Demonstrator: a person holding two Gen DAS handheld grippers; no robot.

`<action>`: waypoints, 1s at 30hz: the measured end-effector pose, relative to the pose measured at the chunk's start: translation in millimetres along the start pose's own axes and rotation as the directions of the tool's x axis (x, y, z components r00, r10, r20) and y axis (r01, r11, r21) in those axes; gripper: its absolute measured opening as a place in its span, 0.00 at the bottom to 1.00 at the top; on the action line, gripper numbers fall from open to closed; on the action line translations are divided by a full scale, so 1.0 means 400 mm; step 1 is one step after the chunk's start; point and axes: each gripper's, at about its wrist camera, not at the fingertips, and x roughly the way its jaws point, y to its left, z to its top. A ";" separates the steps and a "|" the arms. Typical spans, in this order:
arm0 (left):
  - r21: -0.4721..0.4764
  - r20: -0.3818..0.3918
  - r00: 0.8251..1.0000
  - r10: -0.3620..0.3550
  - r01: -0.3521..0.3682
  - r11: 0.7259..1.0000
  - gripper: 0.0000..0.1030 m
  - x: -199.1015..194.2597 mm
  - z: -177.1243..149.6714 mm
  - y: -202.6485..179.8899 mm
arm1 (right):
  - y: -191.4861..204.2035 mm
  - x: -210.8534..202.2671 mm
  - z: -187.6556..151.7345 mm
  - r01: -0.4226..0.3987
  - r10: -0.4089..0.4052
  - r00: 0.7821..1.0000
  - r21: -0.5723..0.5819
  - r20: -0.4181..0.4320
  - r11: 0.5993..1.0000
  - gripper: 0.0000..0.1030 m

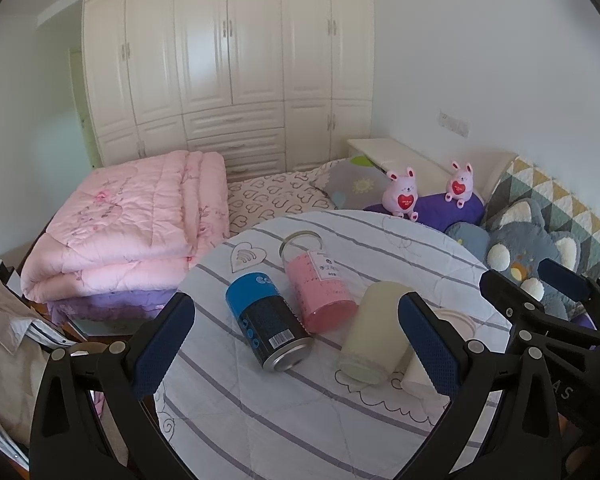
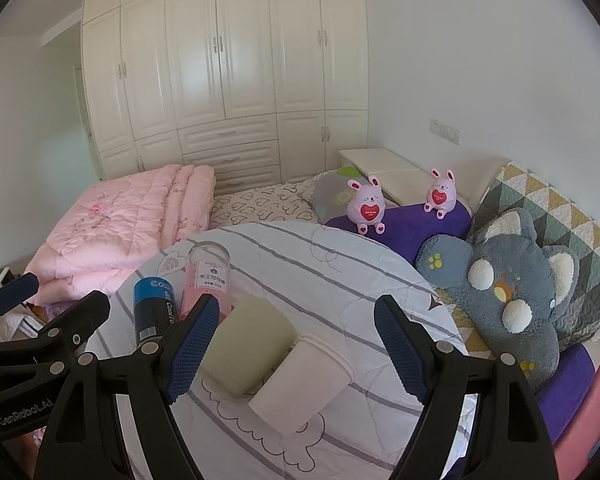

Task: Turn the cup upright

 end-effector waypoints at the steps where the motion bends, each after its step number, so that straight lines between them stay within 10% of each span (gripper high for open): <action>1: 0.001 -0.002 1.000 -0.001 0.001 1.000 1.00 0.000 -0.001 0.001 | 0.001 0.001 0.000 0.000 0.000 1.000 0.000 0.000 1.000 0.79; 12: -0.039 -0.032 0.999 0.010 -0.011 0.999 1.00 0.049 0.020 0.032 | 0.007 0.043 0.013 0.003 -0.003 1.000 -0.007 -0.024 1.000 0.79; 24: -0.173 0.157 0.985 0.069 -0.042 0.984 1.00 0.064 0.030 0.097 | 0.047 0.074 0.052 -0.007 0.015 0.994 -0.071 0.110 0.997 0.79; 30: -0.170 0.068 0.996 0.062 -0.049 0.984 1.00 0.133 0.026 0.114 | 0.066 0.117 0.066 -0.007 0.018 0.994 -0.104 0.108 0.995 0.79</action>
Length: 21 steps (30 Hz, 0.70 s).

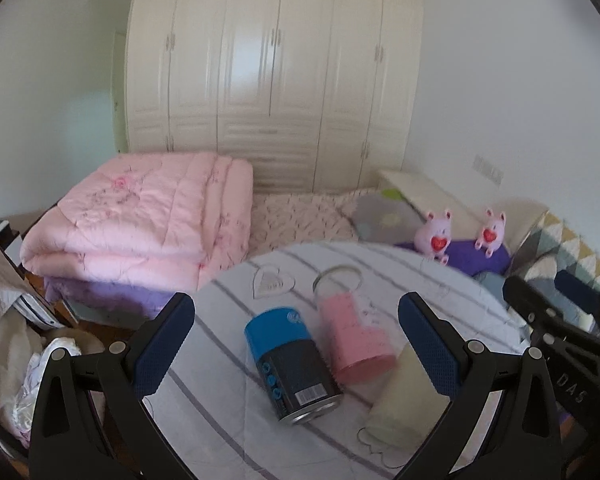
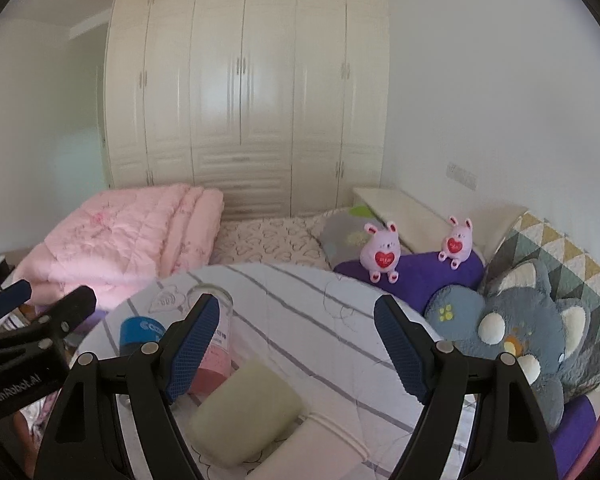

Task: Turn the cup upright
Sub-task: 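Reach the right gripper to the lying glass jar and close on it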

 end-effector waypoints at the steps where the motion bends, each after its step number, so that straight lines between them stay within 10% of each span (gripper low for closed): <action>1: 0.001 -0.015 1.000 0.005 -0.005 1.000 1.00 0.011 -0.004 0.002 | 0.002 0.014 0.000 -0.006 0.006 1.000 -0.001 -0.017 1.000 0.79; 11: -0.003 -0.094 0.994 0.047 -0.047 0.999 1.00 0.102 0.003 0.049 | 0.071 0.161 0.016 -0.075 0.068 0.977 -0.030 -0.201 0.997 0.79; 21: -0.058 -0.182 0.982 0.046 -0.058 0.997 1.00 0.242 0.024 0.154 | 0.152 0.392 -0.006 -0.195 0.215 0.846 0.092 -0.487 0.976 0.79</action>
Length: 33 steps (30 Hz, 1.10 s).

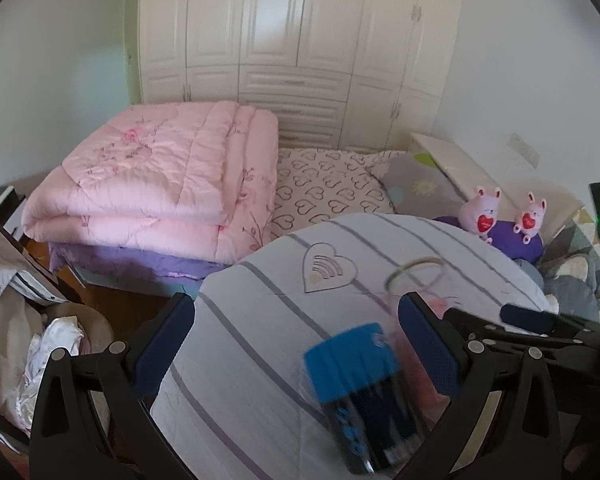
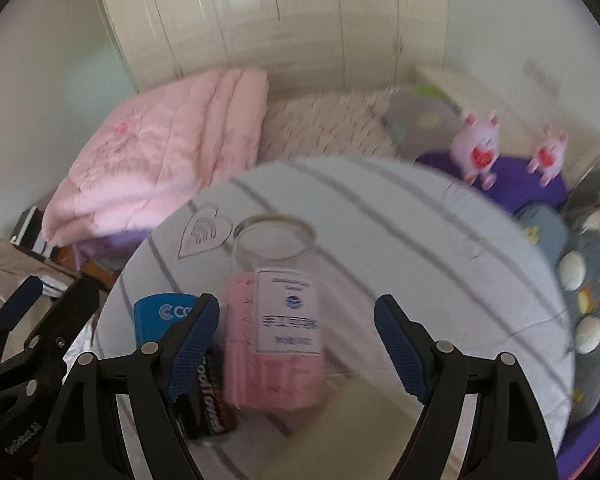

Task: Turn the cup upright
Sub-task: 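Reach the right gripper to the lying glass jar and close on it, then lift the jar with the right gripper and carry it toward the left gripper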

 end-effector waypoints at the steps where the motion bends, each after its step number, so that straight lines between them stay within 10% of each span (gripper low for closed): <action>1: -0.001 -0.013 1.000 -0.005 0.005 1.000 1.00 0.013 0.002 0.006 | 0.000 0.017 0.002 -0.008 0.008 1.000 0.008 -0.023 1.000 0.79; 15: -0.021 -0.111 0.993 -0.048 0.046 0.999 1.00 0.128 -0.003 0.032 | -0.023 0.169 0.008 -0.062 0.094 0.967 0.137 -0.237 0.989 0.79; 33: -0.024 -0.019 0.996 -0.089 0.089 0.996 1.00 -0.123 0.007 0.014 | 0.026 -0.069 -0.002 -0.072 0.074 0.997 0.066 -0.029 0.995 0.69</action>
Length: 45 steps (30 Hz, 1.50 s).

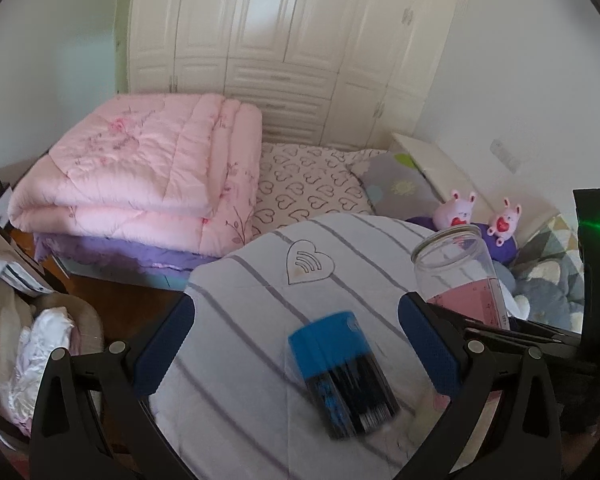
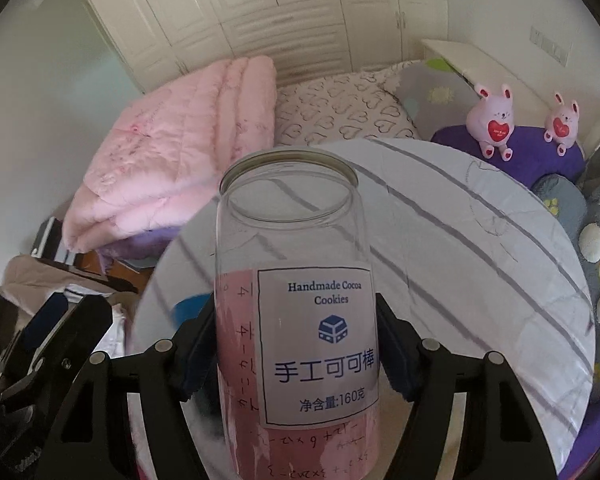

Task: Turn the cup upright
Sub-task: 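Lift the jar with the right gripper and carry it toward the left gripper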

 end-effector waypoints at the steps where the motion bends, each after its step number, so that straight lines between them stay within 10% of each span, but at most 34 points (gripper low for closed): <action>1: 0.008 0.008 1.000 0.004 -0.004 1.000 1.00 -0.033 -0.010 -0.002 | 0.007 -0.024 -0.016 -0.008 0.008 1.000 -0.001 0.005 1.000 0.69; 19: 0.164 -0.109 0.987 0.115 -0.097 0.982 1.00 -0.163 -0.242 -0.019 | 0.018 -0.025 -0.380 -0.085 0.096 0.982 0.077 -0.160 0.993 0.70; 30: 0.163 -0.168 0.981 0.097 -0.069 0.984 1.00 -0.161 -0.284 -0.042 | 0.004 0.024 -0.409 -0.115 0.132 0.976 0.103 -0.174 0.988 0.78; 45: 0.114 -0.275 0.961 -0.027 0.061 0.992 1.00 -0.128 -0.301 -0.160 | -0.118 -0.171 -0.483 -0.110 0.108 0.991 -0.020 -0.077 0.994 0.79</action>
